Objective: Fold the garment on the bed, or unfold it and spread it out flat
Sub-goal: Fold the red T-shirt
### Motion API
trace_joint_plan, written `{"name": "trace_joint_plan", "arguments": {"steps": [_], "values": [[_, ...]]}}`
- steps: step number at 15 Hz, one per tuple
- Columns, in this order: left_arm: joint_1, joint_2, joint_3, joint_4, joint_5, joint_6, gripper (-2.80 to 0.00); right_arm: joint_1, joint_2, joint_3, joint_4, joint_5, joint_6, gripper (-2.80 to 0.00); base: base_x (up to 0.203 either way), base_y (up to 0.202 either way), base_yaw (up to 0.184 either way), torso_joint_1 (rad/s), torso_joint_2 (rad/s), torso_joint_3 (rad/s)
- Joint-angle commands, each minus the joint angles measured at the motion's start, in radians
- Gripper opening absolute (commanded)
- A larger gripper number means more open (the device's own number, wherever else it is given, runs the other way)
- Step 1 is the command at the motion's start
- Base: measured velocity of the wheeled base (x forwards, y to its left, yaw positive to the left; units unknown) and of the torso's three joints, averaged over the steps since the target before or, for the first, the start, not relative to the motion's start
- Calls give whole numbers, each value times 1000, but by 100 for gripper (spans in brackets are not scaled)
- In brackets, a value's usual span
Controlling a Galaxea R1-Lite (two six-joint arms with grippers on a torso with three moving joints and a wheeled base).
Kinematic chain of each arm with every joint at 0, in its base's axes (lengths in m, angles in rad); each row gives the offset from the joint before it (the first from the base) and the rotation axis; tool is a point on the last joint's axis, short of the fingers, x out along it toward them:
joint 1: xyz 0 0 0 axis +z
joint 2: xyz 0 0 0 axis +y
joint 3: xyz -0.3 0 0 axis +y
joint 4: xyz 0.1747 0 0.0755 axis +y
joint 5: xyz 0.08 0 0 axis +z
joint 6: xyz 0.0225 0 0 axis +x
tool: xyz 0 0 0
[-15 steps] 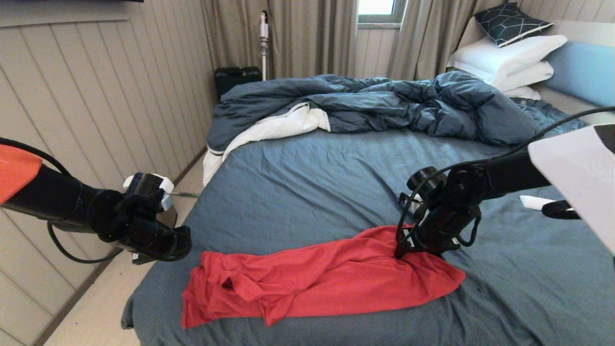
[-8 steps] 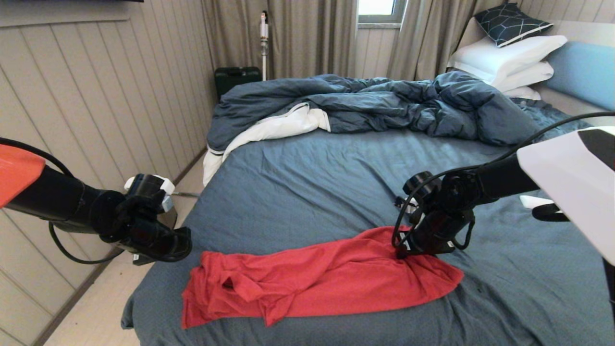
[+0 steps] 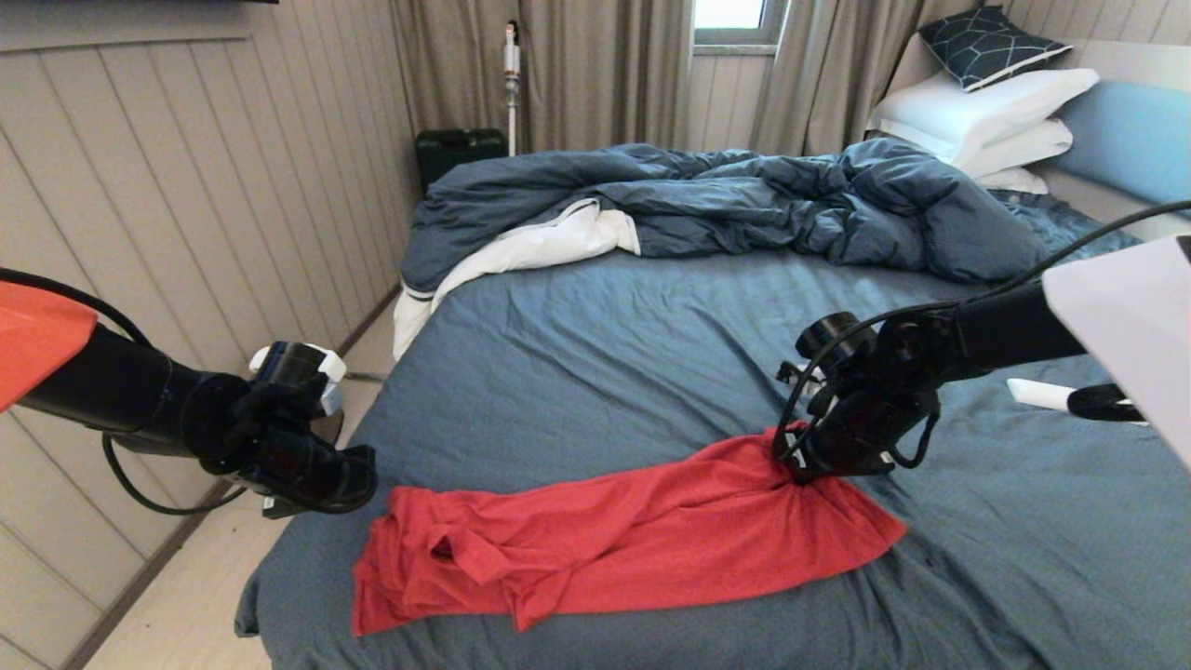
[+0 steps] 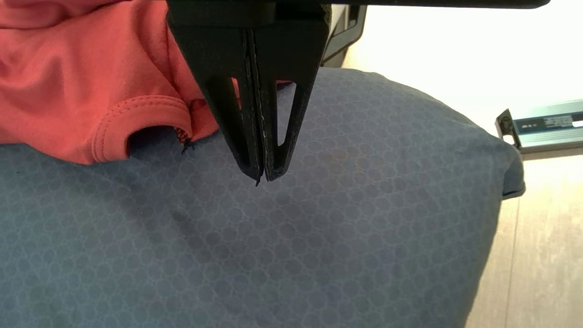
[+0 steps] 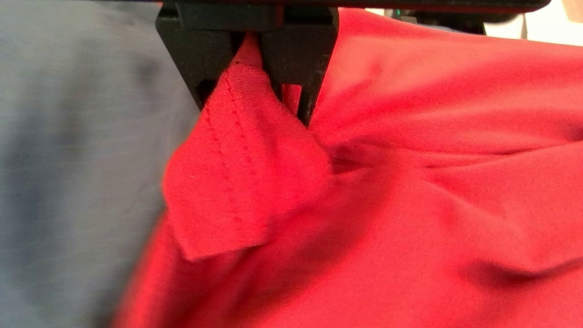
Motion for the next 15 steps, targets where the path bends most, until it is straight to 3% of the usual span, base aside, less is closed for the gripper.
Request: {"name": "trace_joint_plan", "arguments": {"steps": [1,8,15], "values": [[-1,0,0,1,0,-3,-280,-25,-32,-3,4,-1,0,-280,0,0,0,0,0,0],[-1,-3,0,-1,0,-3,-280,-200,-75,28,6,0,-42,-280,0,0,0,0,0,0],[-1,0,-1,-1,0,-3,-280,-467,-92,-27,4,1,-169,-280,0,0,0,0,0,0]]}}
